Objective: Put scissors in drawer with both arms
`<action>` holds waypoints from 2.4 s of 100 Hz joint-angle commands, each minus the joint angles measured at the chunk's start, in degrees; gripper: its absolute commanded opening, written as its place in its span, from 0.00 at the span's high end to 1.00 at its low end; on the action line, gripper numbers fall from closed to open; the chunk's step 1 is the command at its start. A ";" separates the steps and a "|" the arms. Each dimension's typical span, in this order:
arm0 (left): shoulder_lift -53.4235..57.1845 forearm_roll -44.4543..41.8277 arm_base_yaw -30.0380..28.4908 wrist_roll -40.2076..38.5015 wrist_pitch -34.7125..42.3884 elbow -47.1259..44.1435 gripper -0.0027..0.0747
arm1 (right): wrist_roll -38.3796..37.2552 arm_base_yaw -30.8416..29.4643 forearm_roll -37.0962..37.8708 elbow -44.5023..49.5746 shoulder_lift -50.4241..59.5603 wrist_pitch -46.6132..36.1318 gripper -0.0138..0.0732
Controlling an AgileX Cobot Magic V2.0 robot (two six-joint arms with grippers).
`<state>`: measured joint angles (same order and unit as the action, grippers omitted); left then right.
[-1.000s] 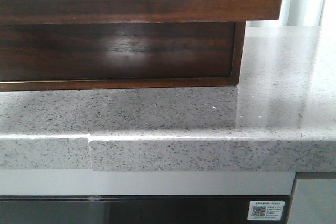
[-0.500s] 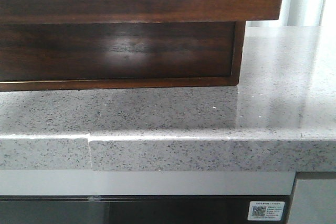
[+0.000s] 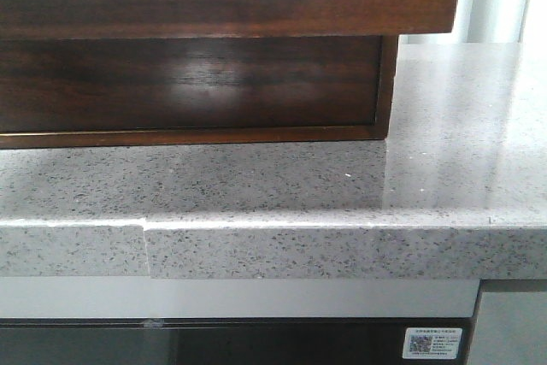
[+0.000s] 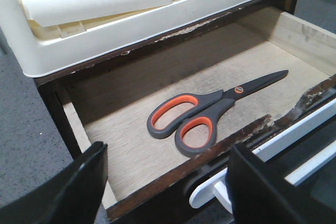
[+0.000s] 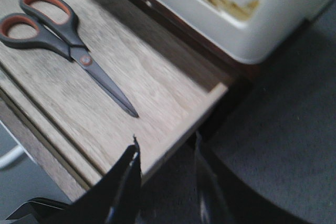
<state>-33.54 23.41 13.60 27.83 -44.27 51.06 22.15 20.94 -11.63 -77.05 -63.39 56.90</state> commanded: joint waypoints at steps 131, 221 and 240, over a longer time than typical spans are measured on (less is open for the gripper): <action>-0.59 0.20 0.32 -0.65 4.56 -1.25 0.99 | -6.57 -3.10 -4.03 29.29 25.86 -22.10 0.92; 26.13 -0.90 -5.04 -0.84 47.92 -42.67 0.99 | -6.57 -3.10 -4.03 29.29 25.86 -22.10 0.92; 34.52 -12.60 -7.88 -14.14 46.37 -48.50 0.99 | -6.57 -3.10 -4.03 29.29 25.86 -22.10 0.92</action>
<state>-1.12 17.96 7.15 23.01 -1.60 2.45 15.55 18.35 -15.02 -46.30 -37.73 38.22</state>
